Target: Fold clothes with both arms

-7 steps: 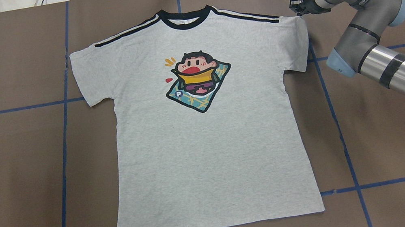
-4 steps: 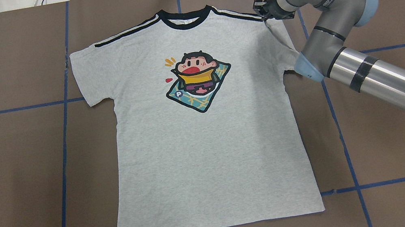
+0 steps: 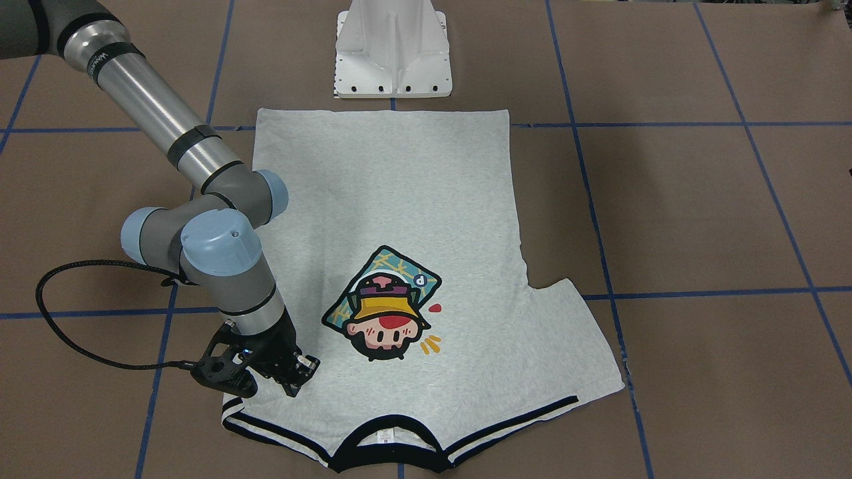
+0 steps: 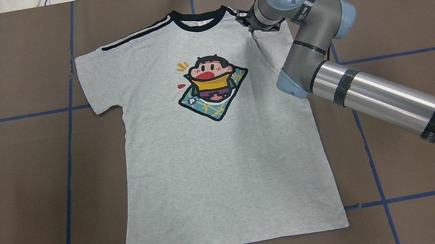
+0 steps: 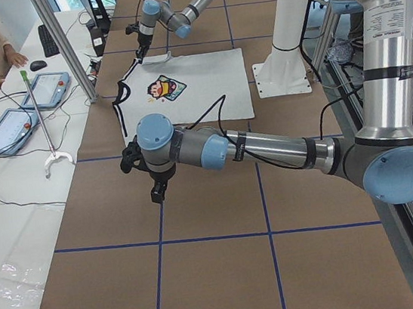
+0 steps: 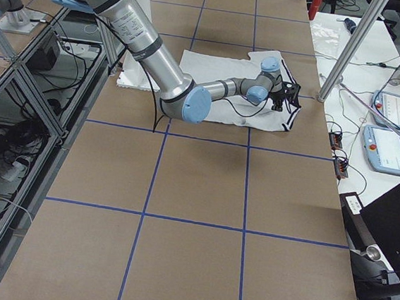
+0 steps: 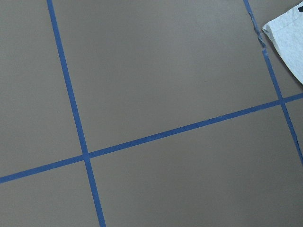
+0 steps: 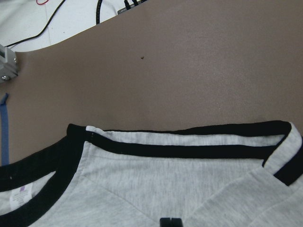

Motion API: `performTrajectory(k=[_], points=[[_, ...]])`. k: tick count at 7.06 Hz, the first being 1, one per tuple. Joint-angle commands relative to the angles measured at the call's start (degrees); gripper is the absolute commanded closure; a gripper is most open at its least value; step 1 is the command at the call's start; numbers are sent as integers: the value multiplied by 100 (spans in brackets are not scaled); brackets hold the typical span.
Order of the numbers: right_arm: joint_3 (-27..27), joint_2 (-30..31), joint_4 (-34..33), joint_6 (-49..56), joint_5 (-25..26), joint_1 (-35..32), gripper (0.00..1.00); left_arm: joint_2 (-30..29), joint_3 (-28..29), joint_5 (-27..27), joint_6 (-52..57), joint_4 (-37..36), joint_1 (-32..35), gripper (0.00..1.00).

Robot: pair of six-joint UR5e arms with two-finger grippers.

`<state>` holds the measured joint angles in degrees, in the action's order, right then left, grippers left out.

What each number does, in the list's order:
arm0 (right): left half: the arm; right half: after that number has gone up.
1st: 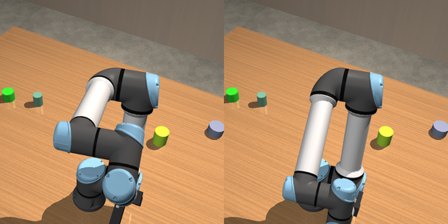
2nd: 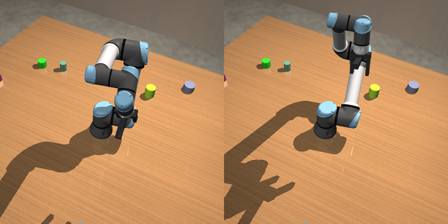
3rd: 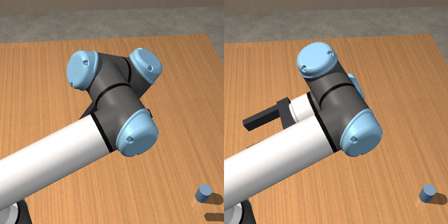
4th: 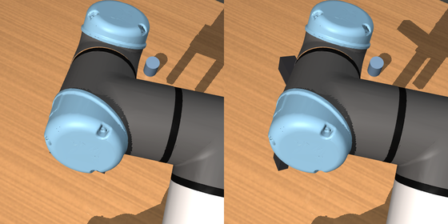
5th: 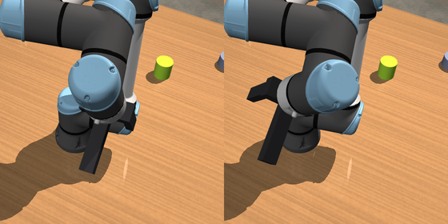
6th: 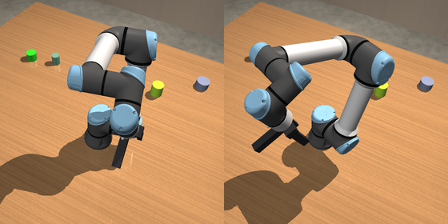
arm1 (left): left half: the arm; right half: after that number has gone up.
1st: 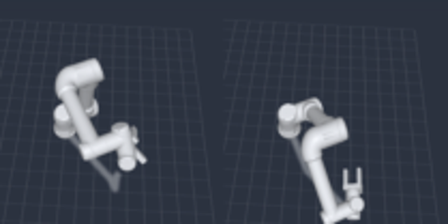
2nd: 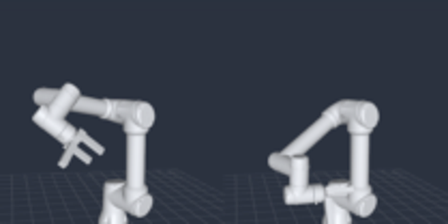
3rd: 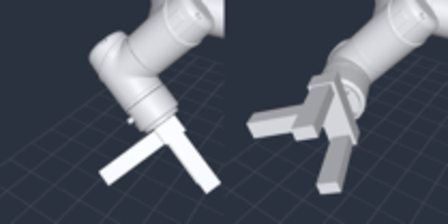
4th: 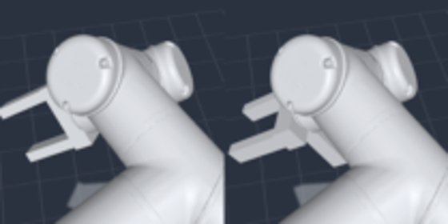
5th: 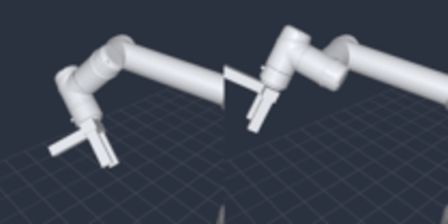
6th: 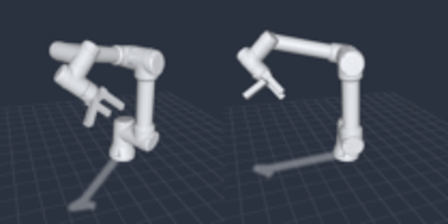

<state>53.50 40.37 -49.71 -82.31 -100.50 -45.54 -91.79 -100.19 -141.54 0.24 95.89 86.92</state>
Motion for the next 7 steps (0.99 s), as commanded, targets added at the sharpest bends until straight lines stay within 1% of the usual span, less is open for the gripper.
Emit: performTrajectory(k=[1,4,5,6,7], points=[[-296,-187,5,14,162,-33,100,-6,9,13,-7,0,-9,0],[-323,-222,5,14,267,-77,100,-6,0,13,-7,0,-9,0],[-296,-231,14,31,294,-69,1,-14,61,-13,11,9,-17,0],[-244,-231,5,57,277,-69,0,-128,87,4,19,130,-61,0],[52,-170,-12,231,207,-138,0,-172,96,4,11,828,-314,0]])
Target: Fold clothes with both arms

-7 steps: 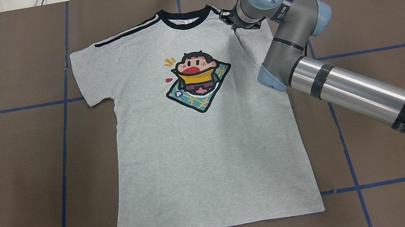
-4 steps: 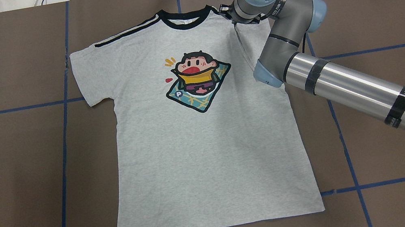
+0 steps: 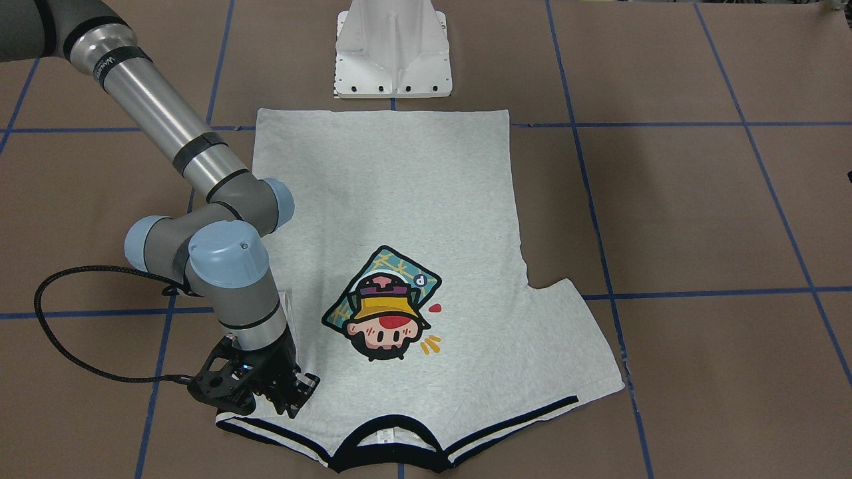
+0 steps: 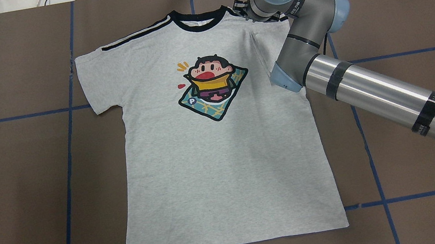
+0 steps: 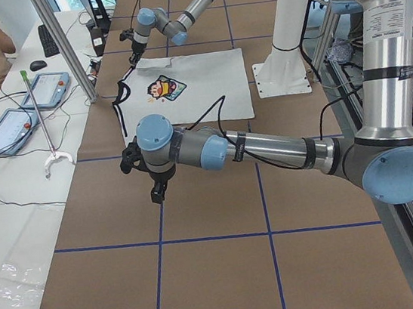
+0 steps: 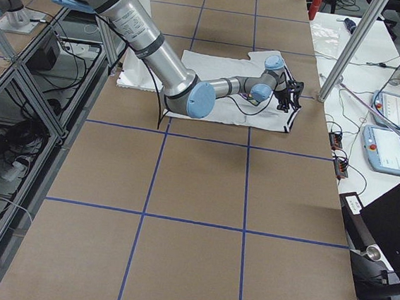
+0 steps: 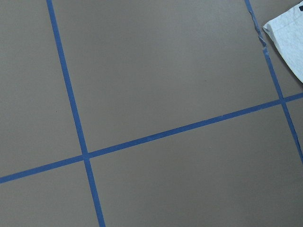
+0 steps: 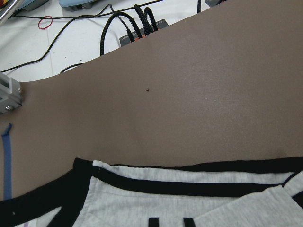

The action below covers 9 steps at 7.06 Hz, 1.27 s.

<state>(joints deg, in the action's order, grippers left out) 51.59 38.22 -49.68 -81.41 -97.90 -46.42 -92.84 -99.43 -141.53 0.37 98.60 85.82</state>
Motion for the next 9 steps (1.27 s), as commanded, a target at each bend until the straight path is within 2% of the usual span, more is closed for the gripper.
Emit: performTrajectory(k=[1,3,4,6,7,8,9], points=[[420,202,-24,160,-185,-94,0,-77,107,-6,-411,1007,-275,0],[876,457,-15,214,-290,-183,0,-567,240,3,-1683,1450,-607,0],[1627,919,-50,196,-544,-183,0,-760,284,20,-2298,1486,-1028,1],[2947,1467,-714,152,-1273,-209,0,-1506,845,580,-3223,1530,-1680,1],[3101,1512,-771,152,-1328,-227,0,-1892,1116,670,-3741,1574,-1882,4],[3433,1774,-780,160,-1355,-227,0,-2235,1528,1097,-4207,1844,-2154,4],[3619,1985,-745,152,-1337,-253,0,-2613,2376,1136,-4342,2499,-2270,4]])
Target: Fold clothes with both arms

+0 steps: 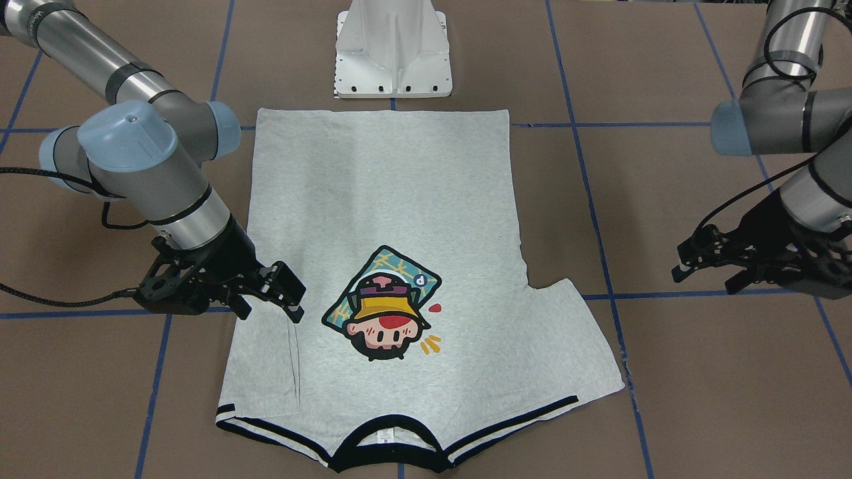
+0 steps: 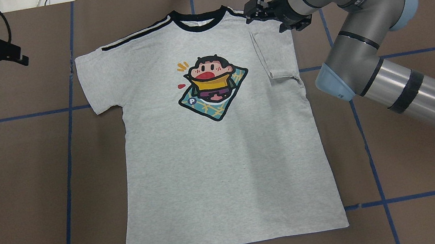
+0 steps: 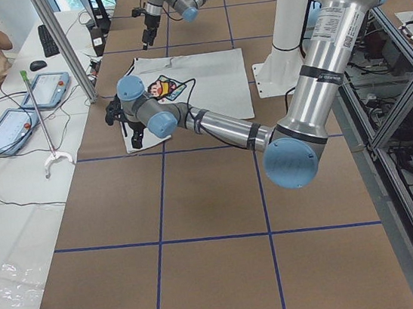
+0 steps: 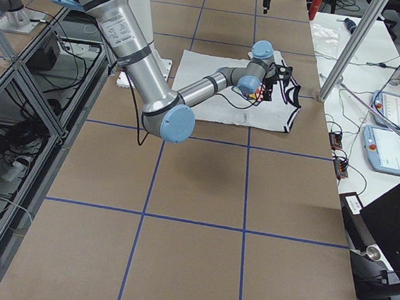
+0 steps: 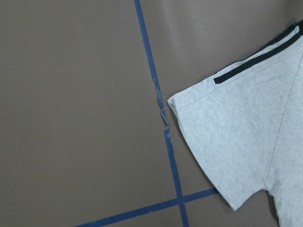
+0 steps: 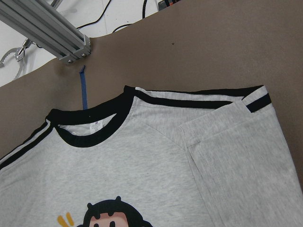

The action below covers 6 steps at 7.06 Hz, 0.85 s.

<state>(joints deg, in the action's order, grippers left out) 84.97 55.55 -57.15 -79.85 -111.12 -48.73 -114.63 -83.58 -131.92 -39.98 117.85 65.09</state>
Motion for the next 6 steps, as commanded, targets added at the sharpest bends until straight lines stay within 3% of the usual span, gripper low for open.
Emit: performTrajectory(k=[1,3,6], points=[[414,350,28,74,-49,-22,0,-760,1652,193,-613,1477,-225,9],[783,630,63,110,-374,-110,0,-1209,2807,892,-827,2546,-400,17],[996,808,55,224,-340,-75,0,-1588,3548,940,-836,2707,-646,48]])
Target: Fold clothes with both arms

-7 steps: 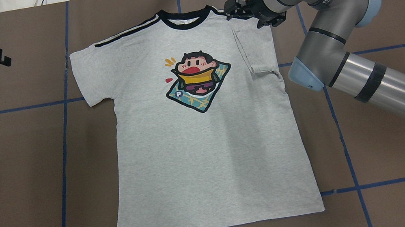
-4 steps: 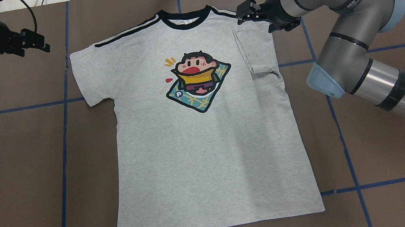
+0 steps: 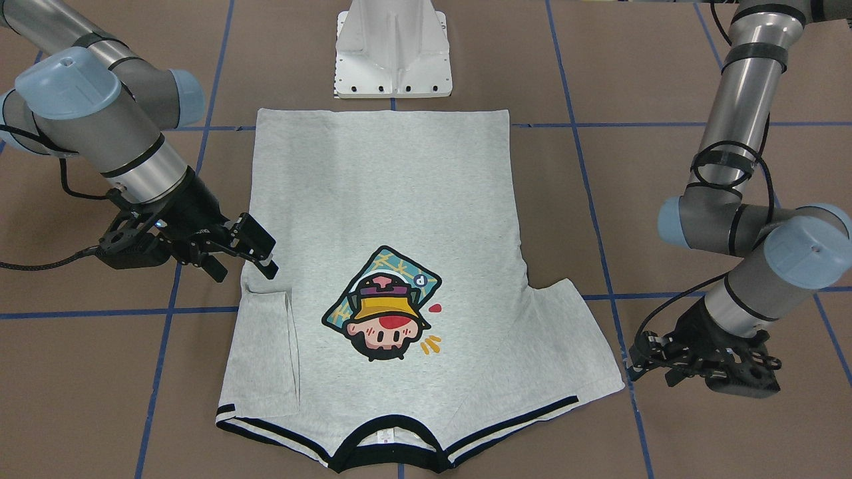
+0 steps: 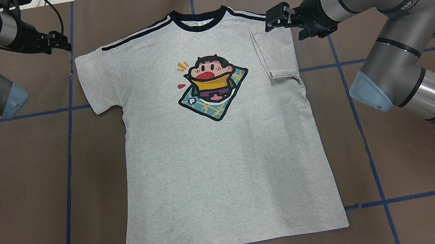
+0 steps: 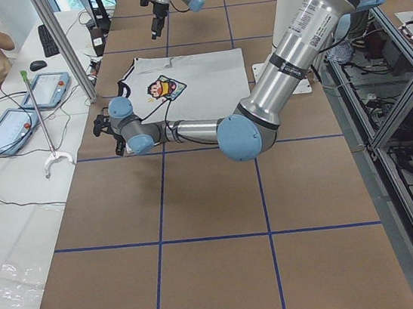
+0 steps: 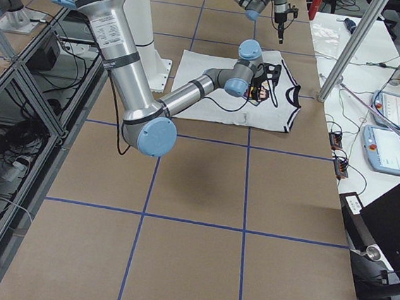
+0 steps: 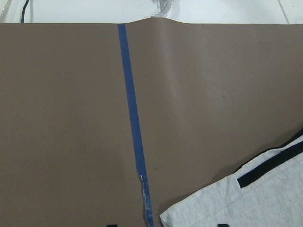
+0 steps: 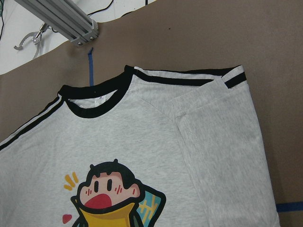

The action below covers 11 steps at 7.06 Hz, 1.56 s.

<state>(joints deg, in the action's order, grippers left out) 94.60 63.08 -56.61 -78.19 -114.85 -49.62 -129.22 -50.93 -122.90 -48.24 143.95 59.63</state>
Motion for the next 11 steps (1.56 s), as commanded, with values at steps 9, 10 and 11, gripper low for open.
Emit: performTrajectory(k=[9,10,11], points=[[-11,143,10,120,146,66,0,-393,786,152,-71,247,-267,62],[-20,143,1,120,165,84,0,-393,829,152,-71,247,-276,62],[-29,143,10,120,182,84,0,-393,839,152,-71,247,-285,65]])
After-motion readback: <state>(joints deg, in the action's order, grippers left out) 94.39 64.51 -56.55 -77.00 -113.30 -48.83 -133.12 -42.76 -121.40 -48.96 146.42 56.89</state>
